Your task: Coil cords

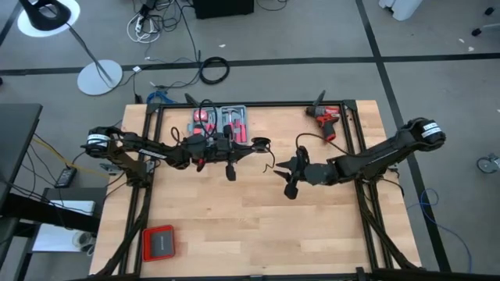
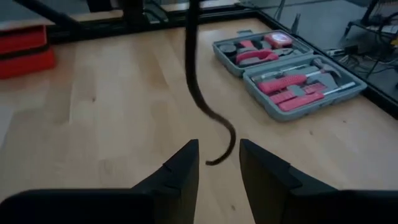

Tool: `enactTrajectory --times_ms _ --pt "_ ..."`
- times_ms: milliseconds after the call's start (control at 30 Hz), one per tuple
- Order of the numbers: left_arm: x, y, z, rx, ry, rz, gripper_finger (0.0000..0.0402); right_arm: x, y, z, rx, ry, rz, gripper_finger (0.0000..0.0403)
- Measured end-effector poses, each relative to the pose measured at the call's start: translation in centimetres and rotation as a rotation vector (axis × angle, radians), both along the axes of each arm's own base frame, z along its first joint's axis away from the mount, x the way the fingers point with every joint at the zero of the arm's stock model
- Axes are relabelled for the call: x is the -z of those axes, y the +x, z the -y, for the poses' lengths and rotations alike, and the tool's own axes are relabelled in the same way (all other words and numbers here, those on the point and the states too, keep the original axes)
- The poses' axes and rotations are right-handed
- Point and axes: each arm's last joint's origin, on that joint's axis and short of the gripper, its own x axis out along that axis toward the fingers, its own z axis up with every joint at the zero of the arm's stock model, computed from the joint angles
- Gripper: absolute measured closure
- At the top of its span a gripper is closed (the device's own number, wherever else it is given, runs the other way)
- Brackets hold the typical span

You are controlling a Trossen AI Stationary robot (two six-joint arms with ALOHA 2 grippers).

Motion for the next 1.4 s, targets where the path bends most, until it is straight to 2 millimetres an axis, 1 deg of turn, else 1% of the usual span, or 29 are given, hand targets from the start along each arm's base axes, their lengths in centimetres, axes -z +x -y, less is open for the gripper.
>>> enactTrajectory --times_ms 133,267,400,500,733,900,1300,1400 --pt "-0.4 -0.1 0.1 0.015 -0.013 0.041 0.0401 1.7 0.2 0.3 0.006 0.022 0.055 0.029" --pt "-0.5 -0.1 0.2 0.024 -0.013 0.05 0.0402 2.9 0.6 0.1 -0.036 0.06 0.135 0.0289" --pt "-0.7 -0.1 0.4 0.031 -0.011 0.071 0.0401 4.2 1.2 0.4 -0.017 0.05 0.102 0.029" --pt "-0.9 -0.1 0.6 0.036 -0.01 0.09 0.0401 4.6 1.6 0.6 0.0 0.065 0.113 0.0289" --pt "-0.9 -0.1 0.7 0.039 -0.009 0.093 0.0401 4.6 1.9 0.9 -0.002 0.085 0.143 0.029" --pt "-1.0 -0.1 0.7 0.038 -0.007 0.101 0.0401 4.3 2.1 1.1 -0.01 0.096 0.183 0.0289" --pt "-1.1 -0.2 0.6 0.03 -0.007 0.113 0.04 3.7 2.6 2.6 0.006 0.106 0.239 0.0289" --pt "-1.1 -0.2 0.6 0.03 -0.007 0.113 0.04 3.6 2.6 2.8 0.009 0.109 0.25 0.0299"
